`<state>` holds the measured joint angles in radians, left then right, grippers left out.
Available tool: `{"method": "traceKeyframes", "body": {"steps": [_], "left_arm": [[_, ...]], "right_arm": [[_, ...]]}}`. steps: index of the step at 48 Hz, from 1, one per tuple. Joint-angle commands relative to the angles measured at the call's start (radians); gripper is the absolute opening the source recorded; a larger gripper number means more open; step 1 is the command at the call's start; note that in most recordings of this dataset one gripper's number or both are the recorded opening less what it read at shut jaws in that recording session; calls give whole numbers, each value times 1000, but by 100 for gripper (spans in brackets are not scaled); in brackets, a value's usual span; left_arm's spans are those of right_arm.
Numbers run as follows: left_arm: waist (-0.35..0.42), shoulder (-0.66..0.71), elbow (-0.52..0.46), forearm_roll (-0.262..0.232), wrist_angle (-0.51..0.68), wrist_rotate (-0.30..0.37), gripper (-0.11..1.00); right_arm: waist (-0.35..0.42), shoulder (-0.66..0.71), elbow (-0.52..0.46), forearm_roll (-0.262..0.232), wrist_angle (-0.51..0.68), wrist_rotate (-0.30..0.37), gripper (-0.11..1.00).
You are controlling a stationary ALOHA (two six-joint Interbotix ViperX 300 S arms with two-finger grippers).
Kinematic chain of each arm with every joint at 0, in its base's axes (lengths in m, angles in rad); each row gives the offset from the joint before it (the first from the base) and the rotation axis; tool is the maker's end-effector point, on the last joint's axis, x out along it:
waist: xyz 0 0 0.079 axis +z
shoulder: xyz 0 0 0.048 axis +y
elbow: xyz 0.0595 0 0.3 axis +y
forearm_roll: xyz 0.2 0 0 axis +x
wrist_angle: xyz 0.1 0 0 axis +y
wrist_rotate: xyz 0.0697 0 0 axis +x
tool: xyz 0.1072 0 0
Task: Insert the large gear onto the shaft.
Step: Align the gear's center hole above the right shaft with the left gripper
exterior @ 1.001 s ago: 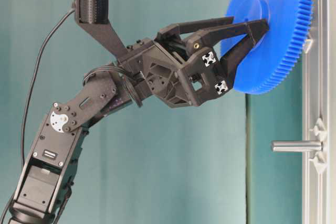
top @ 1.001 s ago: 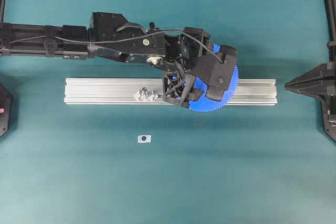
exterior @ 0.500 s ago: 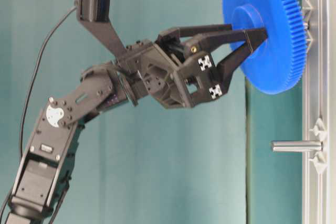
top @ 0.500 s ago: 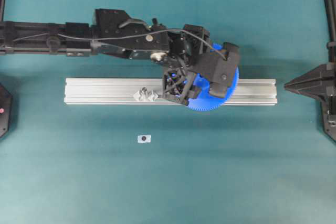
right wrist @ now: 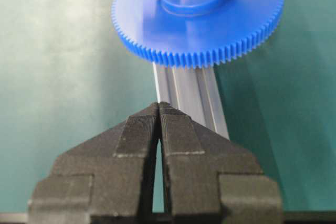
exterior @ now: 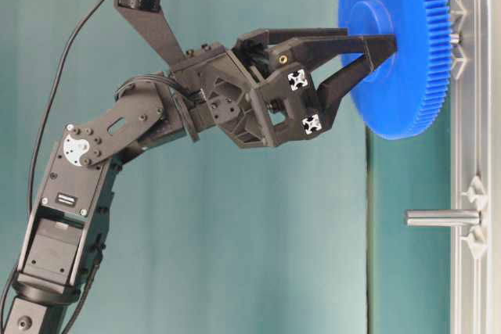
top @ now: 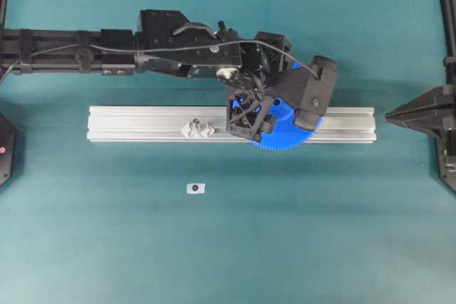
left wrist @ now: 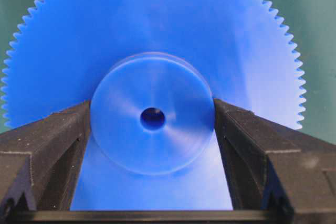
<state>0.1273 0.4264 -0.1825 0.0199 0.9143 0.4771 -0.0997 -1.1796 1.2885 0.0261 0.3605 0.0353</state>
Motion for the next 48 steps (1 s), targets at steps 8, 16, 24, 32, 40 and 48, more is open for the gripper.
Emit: {"method": "traceKeyframes", "body": {"steps": [8, 16, 24, 32, 40, 48], "left_arm": [[8, 12, -14, 2, 2, -2, 79], [8, 14, -17, 2, 2, -3, 79], [8, 14, -26, 2, 2, 0, 79], [12, 21, -49, 2, 8, 2, 78], [11, 26, -49, 2, 17, -9, 80], [11, 26, -69, 2, 25, -8, 83]], "right_arm": [[2, 6, -8, 0, -14, 9, 9], [0, 6, -8, 0, -14, 9, 9], [0, 6, -8, 0, -15, 9, 9], [0, 6, -8, 0, -15, 9, 9], [0, 6, -8, 0, -15, 9, 9], [0, 6, -8, 0, -14, 9, 9]]}}
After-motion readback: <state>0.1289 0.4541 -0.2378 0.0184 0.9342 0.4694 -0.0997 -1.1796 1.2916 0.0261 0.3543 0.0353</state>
